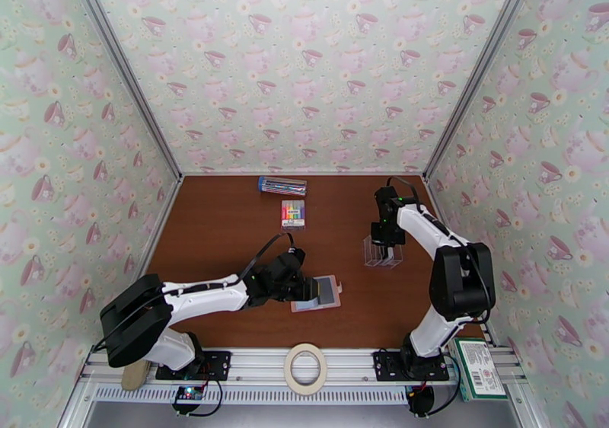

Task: Put the credit cards into the card holder

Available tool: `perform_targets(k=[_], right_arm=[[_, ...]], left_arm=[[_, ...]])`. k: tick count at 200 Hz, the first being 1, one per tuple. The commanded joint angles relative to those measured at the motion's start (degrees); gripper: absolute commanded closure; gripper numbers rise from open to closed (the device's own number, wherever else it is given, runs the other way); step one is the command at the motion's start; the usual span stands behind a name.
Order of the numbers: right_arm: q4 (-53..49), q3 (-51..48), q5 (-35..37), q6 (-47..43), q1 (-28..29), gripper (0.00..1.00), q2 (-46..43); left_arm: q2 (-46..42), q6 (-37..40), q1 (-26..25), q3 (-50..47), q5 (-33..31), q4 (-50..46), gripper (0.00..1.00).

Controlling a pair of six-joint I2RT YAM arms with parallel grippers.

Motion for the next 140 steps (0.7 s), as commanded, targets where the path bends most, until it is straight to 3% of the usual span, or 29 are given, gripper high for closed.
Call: perform_targets(k=[1, 74, 140], right_arm=[[1.1, -0.9, -2.4, 0.3, 0.1, 0.88, 1.6], [0.9, -0.5, -2.0, 0.3, 0.1, 0.93, 1.4], [-1.6, -2.0, -3.1, 1.9, 1.1, 1.00, -8.4]], left_arm=[[0.7, 0.8, -0.1, 1.3, 0.6, -0.3, 0.49], [0.6, 0.9, -0.1, 1.6, 0.6, -0.8, 0.49], [-2.0, 1.8, 0.0, 2.3, -0.6, -2.3, 0.49]])
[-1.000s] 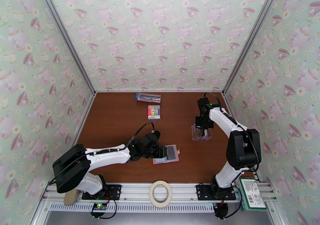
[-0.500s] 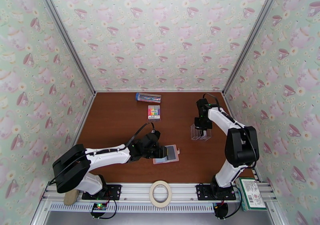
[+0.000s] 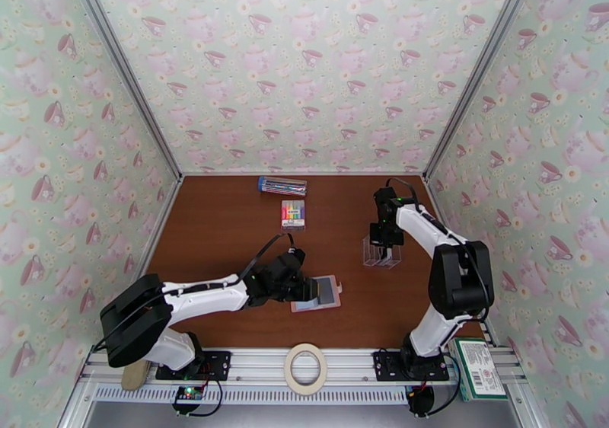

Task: Put the credit cards into the card holder

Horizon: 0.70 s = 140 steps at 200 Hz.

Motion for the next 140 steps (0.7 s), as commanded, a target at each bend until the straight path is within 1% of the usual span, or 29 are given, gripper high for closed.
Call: perform_targets(k=[1, 19, 49, 75, 89, 118, 140], right_arm=[[-1.4, -1.3, -1.7, 1.6, 1.0, 1.00, -6.3], [-1.7, -2.4, -2.9, 2.3, 2.7, 1.00, -9.9], [0.5, -6.0, -10.1, 4.0, 6.3, 1.00, -15.8], [3.5, -10.6, -16.8, 5.4, 10.7, 1.00, -19.3], [6.0, -13.5, -20.2, 6.7, 13.4, 1.00, -20.9], [15.2, -21.5, -28.6, 9.9, 18.7, 1.00, -23.2], [20.9, -26.0, -31.8, 12.3, 21.8, 1.00, -22.6]], left_arm=[[-2.0, 1.6, 0.0, 1.8, -0.6, -1.1, 0.49], [-3.2, 1.8, 0.0, 1.8, -1.2, -2.0, 0.49], [-4.5, 1.4, 0.3, 1.0, -1.9, -3.4, 0.49], [-6.3, -0.2, 0.7, -0.9, -3.0, -4.2, 0.49], [-7.1, -1.1, 1.2, -1.9, -3.6, -5.4, 0.49], [-8.6, -2.4, 2.6, -4.4, -3.9, -6.1, 0.49], [-8.8, -3.3, 3.9, -5.8, -3.5, -6.3, 0.49]])
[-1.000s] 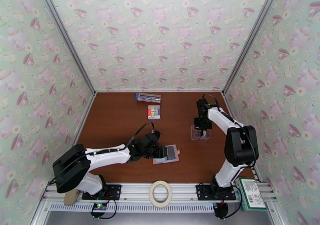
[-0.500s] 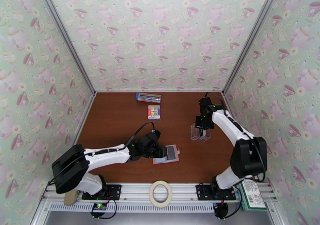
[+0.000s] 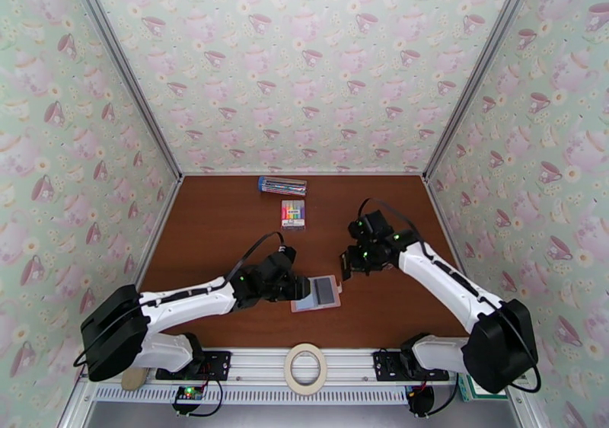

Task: Put the credit cards into the card holder

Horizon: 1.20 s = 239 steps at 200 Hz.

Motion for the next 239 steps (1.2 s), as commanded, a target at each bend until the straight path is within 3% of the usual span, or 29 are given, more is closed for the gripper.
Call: perform_targets(k=[1, 59, 239], right_arm=[[8.9, -3.7, -7.3, 4.1, 2.4, 1.00, -0.4], [17.2, -6.5, -6.8, 8.6, 8.7, 1.00, 4.8], [23.1, -10.4, -7.0, 10.4, 9.0, 1.00, 9.2]], left_arm=[[-0.8, -1.7, 1.2, -1.9, -0.9, -1.5, 0.49], [-0.3, -2.3, 2.3, -3.8, -0.6, -0.6, 0.49], [6.8, -3.2, 2.5, -2.6, 2.5, 2.6, 0.51]])
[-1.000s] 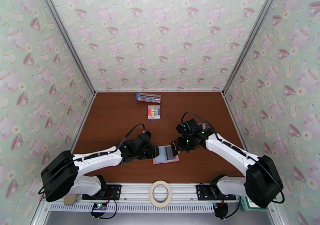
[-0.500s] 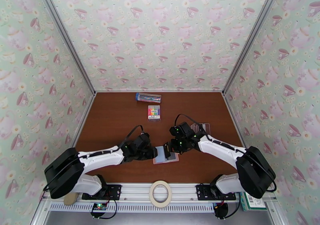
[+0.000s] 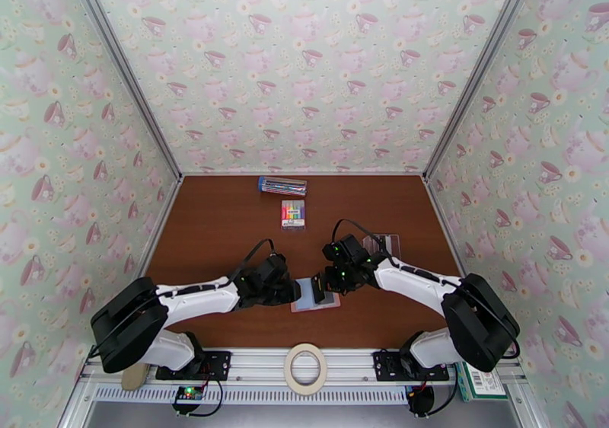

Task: Put the credit cards into the card holder

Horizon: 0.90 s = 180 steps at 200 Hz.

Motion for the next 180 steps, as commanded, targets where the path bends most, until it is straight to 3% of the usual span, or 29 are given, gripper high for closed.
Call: perform_targets(k=[1, 180], right_arm=[[1.9, -1.2, -1.2, 1.0, 0.3, 1.00, 1.1], [5.3, -2.7, -1.5, 3.8, 0.7, 1.00, 5.2]], left_arm=[[1.4, -0.2, 0.2, 0.6, 1.3, 0.6, 0.51], [3.7, -0.1, 0.0, 1.5, 1.8, 1.2, 0.51]])
